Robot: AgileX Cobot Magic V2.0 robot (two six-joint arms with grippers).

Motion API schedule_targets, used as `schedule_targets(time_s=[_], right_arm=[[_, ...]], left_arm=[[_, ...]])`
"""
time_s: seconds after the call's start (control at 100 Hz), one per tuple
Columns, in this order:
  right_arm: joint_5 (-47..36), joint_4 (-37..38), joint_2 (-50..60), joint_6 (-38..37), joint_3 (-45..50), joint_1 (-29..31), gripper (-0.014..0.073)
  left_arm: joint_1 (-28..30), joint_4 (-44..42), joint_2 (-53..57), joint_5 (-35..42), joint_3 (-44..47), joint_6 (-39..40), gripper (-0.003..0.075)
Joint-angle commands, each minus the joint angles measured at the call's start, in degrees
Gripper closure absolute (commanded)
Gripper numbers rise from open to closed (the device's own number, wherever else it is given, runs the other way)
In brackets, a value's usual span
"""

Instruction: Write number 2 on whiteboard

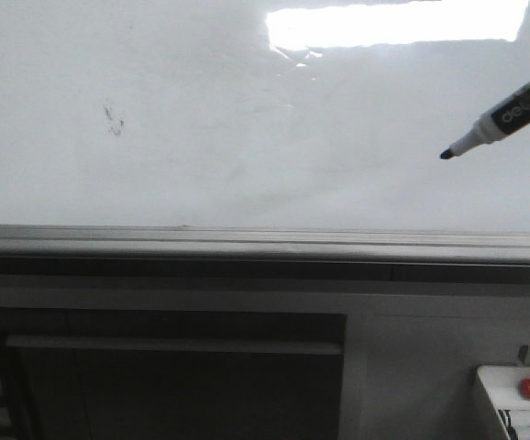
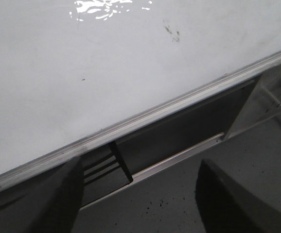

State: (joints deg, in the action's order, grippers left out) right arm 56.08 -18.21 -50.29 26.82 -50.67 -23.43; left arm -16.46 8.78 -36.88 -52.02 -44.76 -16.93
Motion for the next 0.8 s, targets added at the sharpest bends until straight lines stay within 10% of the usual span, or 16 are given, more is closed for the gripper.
schedule_targets(time_s=[0.0, 0.79], right_arm=[[-4.28, -4.83, -0.27, -0.13, -1.31, 0.35, 0.0608], [12.21, -19.40, -32.60, 5.97, -36.14, 6.56, 0.0608]], left_arm=[[0.22, 1.75, 0.08, 4.38, -0.90, 0.85, 0.0267], [0.22, 1.89, 0.08, 4.62, -0.80, 0.85, 0.0268]])
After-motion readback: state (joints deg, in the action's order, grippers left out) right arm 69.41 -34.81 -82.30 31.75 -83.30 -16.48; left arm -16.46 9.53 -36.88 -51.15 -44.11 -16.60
